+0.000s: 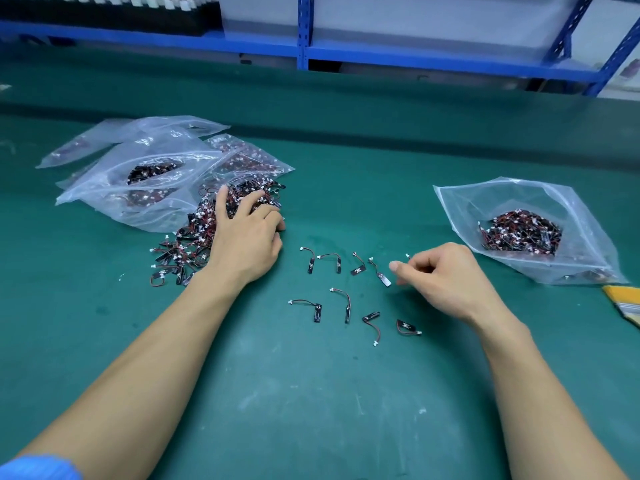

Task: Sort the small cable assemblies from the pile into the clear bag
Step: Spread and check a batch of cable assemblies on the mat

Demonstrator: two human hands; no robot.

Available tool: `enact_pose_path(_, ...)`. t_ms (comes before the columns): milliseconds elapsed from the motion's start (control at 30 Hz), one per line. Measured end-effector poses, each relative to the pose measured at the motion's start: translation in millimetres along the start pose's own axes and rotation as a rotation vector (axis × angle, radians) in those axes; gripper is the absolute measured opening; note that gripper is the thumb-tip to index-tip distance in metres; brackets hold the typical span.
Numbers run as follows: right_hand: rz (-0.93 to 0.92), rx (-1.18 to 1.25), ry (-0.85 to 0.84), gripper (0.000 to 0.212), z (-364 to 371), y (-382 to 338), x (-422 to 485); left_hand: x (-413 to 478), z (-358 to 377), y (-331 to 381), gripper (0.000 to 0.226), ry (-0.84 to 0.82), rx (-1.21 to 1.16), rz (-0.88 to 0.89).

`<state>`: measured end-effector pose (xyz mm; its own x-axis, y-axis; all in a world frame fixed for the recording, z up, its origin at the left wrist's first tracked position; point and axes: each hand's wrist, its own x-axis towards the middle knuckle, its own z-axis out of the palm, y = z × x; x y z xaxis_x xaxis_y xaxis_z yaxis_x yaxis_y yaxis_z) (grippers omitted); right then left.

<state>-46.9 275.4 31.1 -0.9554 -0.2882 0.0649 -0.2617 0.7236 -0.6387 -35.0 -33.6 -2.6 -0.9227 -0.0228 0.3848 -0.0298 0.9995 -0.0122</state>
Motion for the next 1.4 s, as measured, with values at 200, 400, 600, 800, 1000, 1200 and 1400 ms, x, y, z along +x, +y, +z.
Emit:
enact_pose_path(200, -0.041, 0.058, 0.016, 0.036, 3, 1, 1, 0, -2, 2, 0.027, 0.041, -0.05, 0.04)
enact_pose_path(400, -0.042, 0.176, 0.06, 0.034, 3, -1, 2, 1, -15, 7, 0.021, 0.381, -0.309, 0.132)
enact_pose_path(600, -0.019, 0.236, 0.083, 0.032, 4, 1, 4, -10, -33, 26, 0.013, 0.456, -0.751, 0.118)
enact_pose_path(800, -0.001, 0.3, 0.12, 0.032, 2, 3, 6, -29, -50, 78, 0.015, 0.126, -1.149, 0.105)
enact_pose_path(1000, 0.082, 0.341, 0.198, 0.032, 0, 9, 11, -33, -49, 137, 0.013, -0.185, -1.174, 0.165)
enact_pose_path(1200, 0.161, 0.306, 0.196, 0.033, 3, 17, 15, -31, -41, 138, 0.019, -0.28, -0.987, 0.24)
enact_pose_path(1400, 0.172, 0.327, 0.184, 0.028, 3, 22, 14, -32, -45, 85, 0.019, -0.007, -0.949, 0.092)
